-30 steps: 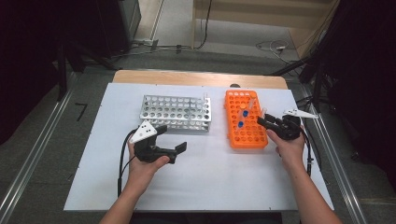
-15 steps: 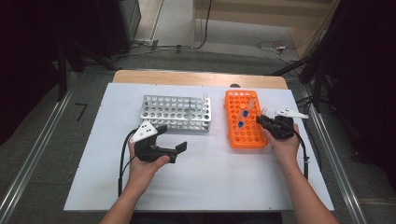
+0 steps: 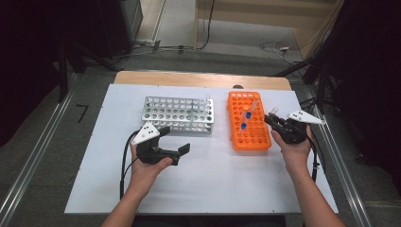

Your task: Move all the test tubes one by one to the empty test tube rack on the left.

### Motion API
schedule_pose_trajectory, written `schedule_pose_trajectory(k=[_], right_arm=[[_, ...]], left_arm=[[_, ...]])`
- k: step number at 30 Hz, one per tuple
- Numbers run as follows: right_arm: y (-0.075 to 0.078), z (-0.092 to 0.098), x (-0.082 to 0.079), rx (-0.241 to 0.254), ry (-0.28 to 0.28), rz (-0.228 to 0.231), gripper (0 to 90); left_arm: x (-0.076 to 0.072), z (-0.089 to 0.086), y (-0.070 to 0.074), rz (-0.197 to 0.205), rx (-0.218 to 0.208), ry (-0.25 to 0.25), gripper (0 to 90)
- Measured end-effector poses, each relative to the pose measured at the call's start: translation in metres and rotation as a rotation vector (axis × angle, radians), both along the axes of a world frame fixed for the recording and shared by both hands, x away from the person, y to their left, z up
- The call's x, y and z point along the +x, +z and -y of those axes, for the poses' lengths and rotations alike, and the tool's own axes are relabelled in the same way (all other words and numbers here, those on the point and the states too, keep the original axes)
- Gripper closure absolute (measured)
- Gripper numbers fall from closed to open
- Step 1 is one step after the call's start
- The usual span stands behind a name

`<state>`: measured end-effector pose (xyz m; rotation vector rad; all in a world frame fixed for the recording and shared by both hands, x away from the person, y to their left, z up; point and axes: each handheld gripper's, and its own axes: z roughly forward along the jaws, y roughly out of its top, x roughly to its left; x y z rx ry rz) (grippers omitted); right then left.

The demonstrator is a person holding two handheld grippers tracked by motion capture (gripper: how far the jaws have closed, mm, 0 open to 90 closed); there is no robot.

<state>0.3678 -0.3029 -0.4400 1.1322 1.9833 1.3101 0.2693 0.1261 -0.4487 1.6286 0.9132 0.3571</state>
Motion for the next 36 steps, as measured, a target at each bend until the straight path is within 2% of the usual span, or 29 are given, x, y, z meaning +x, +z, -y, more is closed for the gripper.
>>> schedule_pose_trajectory(k=[3, 10, 17, 23, 31, 32, 36], right_arm=[[0.003, 0.0, -0.006, 0.013, 0.015, -0.002, 74.1], [0.01, -0.009, -0.033, 0.017, 0.09, -0.016, 74.1], [0.011, -0.017, -0.054, 0.039, 0.161, -0.022, 74.1], [0.009, -0.027, -0.068, 0.031, 0.217, -0.031, 74.0], [0.008, -0.052, -0.086, 0.025, 0.336, -0.044, 74.1], [0.008, -0.061, -0.089, 0.024, 0.361, -0.049, 74.1], [0.006, -0.074, -0.093, 0.016, 0.399, -0.054, 74.1]], left_arm=[[0.0, 0.001, 0.0, 0.0, -0.001, -0.006, 0.0], [-0.001, 0.005, 0.002, 0.003, -0.002, -0.022, 0.0], [-0.003, 0.009, 0.004, 0.006, -0.005, -0.035, 0.0], [-0.005, 0.012, 0.006, 0.01, -0.005, -0.058, 1.6], [-0.011, 0.023, 0.013, 0.028, -0.014, -0.112, 5.1], [-0.012, 0.024, 0.014, 0.03, -0.016, -0.12, 7.3], [-0.015, 0.031, 0.017, 0.036, -0.023, -0.16, 13.2]])
